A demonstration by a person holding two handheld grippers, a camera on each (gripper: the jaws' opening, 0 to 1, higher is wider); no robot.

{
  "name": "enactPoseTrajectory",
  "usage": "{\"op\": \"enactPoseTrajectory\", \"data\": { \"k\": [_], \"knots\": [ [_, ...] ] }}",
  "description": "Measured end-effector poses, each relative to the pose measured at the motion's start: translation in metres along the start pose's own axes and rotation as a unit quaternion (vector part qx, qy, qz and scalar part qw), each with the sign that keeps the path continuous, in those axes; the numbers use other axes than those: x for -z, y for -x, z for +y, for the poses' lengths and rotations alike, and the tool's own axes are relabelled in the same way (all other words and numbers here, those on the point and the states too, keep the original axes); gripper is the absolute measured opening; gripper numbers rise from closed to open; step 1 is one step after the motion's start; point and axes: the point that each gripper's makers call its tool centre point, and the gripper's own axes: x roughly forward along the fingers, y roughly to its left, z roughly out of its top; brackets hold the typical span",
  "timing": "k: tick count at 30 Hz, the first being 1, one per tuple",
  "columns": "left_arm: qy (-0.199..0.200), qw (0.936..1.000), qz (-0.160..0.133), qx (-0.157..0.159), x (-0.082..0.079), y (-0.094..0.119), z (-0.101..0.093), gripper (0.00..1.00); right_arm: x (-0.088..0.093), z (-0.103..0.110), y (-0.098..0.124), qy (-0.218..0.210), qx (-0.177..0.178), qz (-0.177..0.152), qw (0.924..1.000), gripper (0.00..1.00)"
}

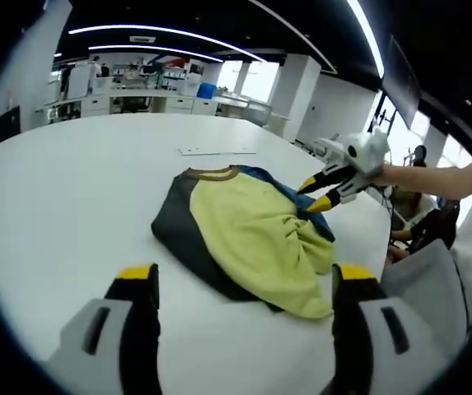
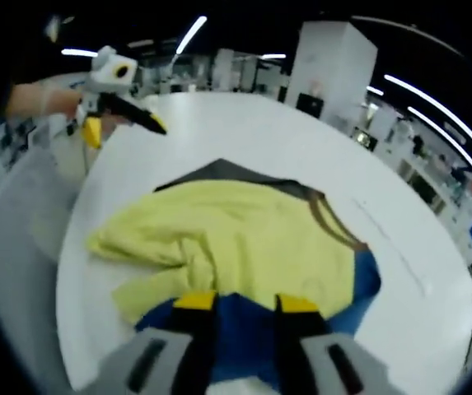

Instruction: Fold the garment on the visible template until the final outline fits inside the template.

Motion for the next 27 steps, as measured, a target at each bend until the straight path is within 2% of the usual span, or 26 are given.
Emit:
{"op": "enactPoseTrajectory", "data": {
  "k": [3, 8, 14, 17, 20, 22, 27],
  "knots": [
    [-0.001, 1.0, 0.001, 0.0, 0.0, 0.0, 0.0, 0.84, 0.001, 0.003, 0.005, -0.038, -0.008, -0.018, 0.9991, 0.29],
    [-0.005, 1.0, 0.002, 0.0, -0.001, 0.001, 0.002, 0.84, 0.007, 0.003, 0.014, -0.073, 0.0, -0.032, 0.9968, 0.44],
    [-0.01, 0.9999, 0.005, 0.001, -0.002, 0.001, 0.001, 0.85, 0.01, 0.0, 0.026, -0.137, 0.007, -0.065, 0.9885, 0.64],
    [-0.01, 0.9999, 0.005, 0.002, -0.003, 0.001, 0.0, 0.85, 0.014, 0.0, 0.032, -0.151, 0.011, -0.069, 0.9861, 0.64],
    [-0.008, 1.0, 0.004, 0.003, -0.004, -0.001, -0.001, 0.85, 0.021, -0.003, 0.035, -0.171, 0.018, -0.07, 0.9826, 0.69],
    [-0.009, 0.9999, 0.004, 0.006, -0.003, -0.003, -0.005, 0.85, 0.024, -0.002, 0.039, -0.185, 0.02, -0.072, 0.9798, 0.72],
    [-0.012, 0.9998, 0.008, 0.012, -0.001, -0.006, -0.007, 0.85, 0.031, -0.006, 0.045, -0.239, 0.02, -0.093, 0.9664, 0.84]
  ]
}}
